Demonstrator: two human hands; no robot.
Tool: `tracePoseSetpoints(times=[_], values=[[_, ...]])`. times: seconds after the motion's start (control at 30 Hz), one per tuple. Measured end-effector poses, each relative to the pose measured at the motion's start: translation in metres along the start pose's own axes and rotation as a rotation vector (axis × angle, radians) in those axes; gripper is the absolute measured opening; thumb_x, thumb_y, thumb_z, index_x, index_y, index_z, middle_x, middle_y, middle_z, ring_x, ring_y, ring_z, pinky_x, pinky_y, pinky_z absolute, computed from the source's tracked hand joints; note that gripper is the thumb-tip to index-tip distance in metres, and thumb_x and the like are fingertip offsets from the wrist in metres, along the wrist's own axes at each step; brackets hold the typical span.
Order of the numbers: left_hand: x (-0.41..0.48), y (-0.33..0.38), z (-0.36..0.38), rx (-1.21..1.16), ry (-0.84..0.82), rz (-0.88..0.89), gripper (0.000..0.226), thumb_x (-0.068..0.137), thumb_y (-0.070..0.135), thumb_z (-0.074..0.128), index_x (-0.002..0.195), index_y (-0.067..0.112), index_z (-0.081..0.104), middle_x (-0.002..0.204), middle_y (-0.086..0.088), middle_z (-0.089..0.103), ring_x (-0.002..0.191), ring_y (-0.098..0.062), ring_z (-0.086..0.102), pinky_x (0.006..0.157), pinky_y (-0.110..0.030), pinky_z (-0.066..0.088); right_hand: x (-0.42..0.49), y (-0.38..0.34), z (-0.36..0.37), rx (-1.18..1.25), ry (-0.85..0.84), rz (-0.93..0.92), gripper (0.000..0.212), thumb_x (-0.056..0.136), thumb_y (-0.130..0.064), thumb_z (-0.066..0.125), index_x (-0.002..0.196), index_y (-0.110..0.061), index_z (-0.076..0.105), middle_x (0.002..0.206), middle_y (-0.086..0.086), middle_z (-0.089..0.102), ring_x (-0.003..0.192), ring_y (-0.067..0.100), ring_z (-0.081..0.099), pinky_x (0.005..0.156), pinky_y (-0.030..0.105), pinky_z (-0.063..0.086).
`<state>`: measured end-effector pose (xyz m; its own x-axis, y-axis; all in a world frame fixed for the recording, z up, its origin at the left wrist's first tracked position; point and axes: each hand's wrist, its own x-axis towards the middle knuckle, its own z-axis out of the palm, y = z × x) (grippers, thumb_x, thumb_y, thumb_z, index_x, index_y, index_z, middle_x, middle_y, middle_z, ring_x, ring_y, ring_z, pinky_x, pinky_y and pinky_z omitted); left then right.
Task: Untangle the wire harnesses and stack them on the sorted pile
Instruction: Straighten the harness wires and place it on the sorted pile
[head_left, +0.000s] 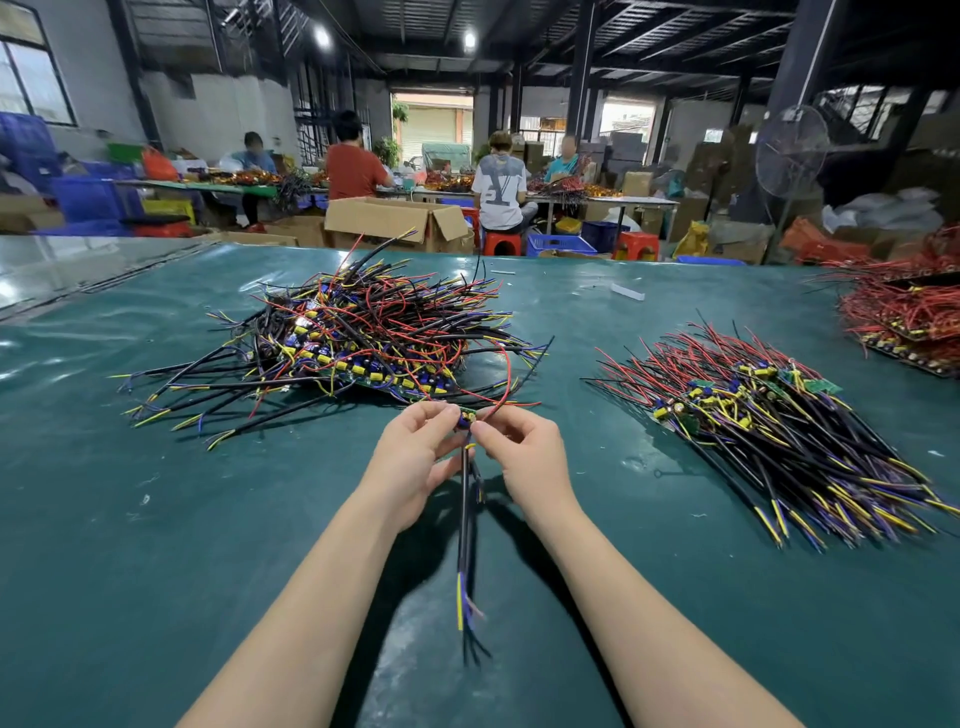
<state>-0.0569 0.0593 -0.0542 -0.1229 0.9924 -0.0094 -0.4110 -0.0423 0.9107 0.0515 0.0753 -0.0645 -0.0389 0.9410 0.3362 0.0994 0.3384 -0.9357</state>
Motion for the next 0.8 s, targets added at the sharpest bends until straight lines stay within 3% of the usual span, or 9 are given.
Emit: tracePoseSetpoints(times=[0.07,0.17,0.27,0.4,0.5,0.63,0.8], values=[[0.000,0.000,0.001,0.023,-0.020,0.004,0.019,0.094,0.008,0.047,0.076,0.014,0.048,0.068,0.003,0.060,0.054,-0.003,0.060,0.053,-0.016,0.052,0.000,0.000,-0.001,-0.021,0.031,-0.014,0.016,0.079,-0.002,0.066,0.070,-0.016,0.064,0.057,-0.010,0.057,0.053,-0.003,0.048,0.060,0.017,0.040],[-0.001,0.002,0.004,0.055,-0.018,0.047,0.021,0.095,0.009,0.046,0.075,0.015,0.047,0.067,0.002,0.058,0.053,-0.003,0.057,0.047,-0.013,0.047,0.000,-0.002,0.002,0.053,0.076,-0.005,0.018,0.077,-0.001,0.069,0.066,-0.014,0.063,0.057,-0.006,0.058,0.057,0.007,0.050,0.062,0.023,0.041],[-0.001,0.004,0.003,0.098,-0.012,0.066,0.020,0.094,0.013,0.048,0.075,0.018,0.047,0.070,0.003,0.055,0.053,-0.003,0.053,0.042,-0.012,0.041,-0.002,-0.004,0.006,0.204,0.084,-0.002,0.027,0.077,0.005,0.067,0.064,-0.018,0.061,0.059,-0.004,0.059,0.054,0.002,0.052,0.057,0.016,0.041],[0.001,0.000,0.000,0.171,-0.028,0.012,0.018,0.096,0.026,0.045,0.080,0.023,0.054,0.065,0.009,0.053,0.055,-0.004,0.047,0.053,-0.018,0.037,-0.004,-0.006,0.012,0.354,0.073,0.034,0.026,0.078,0.011,0.063,0.067,-0.013,0.059,0.064,0.004,0.060,0.062,0.012,0.055,0.061,0.020,0.046],[0.003,-0.003,-0.002,0.237,-0.005,0.032,0.027,0.097,0.031,0.042,0.076,0.023,0.058,0.063,0.008,0.051,0.057,-0.006,0.045,0.050,-0.016,0.042,-0.005,-0.008,0.014,0.329,0.035,0.022,0.025,0.077,0.009,0.065,0.065,-0.012,0.059,0.061,0.002,0.062,0.059,0.010,0.056,0.056,0.017,0.046],[0.001,-0.006,-0.002,0.267,-0.039,0.079,0.027,0.097,0.027,0.042,0.081,0.014,0.059,0.070,-0.002,0.061,0.056,-0.007,0.061,0.047,-0.018,0.050,-0.005,-0.008,0.014,0.303,0.018,-0.005,0.029,0.078,0.012,0.061,0.064,-0.013,0.059,0.058,-0.001,0.061,0.057,0.011,0.055,0.059,0.020,0.047],[0.001,0.000,-0.010,0.434,-0.138,0.128,0.017,0.089,0.013,0.059,0.073,0.008,0.057,0.047,0.003,0.054,0.040,-0.006,0.051,0.042,-0.018,0.046,0.002,-0.008,0.003,0.485,0.047,0.100,0.027,0.081,0.013,0.057,0.065,-0.007,0.053,0.045,-0.006,0.058,0.041,0.003,0.052,0.045,0.013,0.044]])
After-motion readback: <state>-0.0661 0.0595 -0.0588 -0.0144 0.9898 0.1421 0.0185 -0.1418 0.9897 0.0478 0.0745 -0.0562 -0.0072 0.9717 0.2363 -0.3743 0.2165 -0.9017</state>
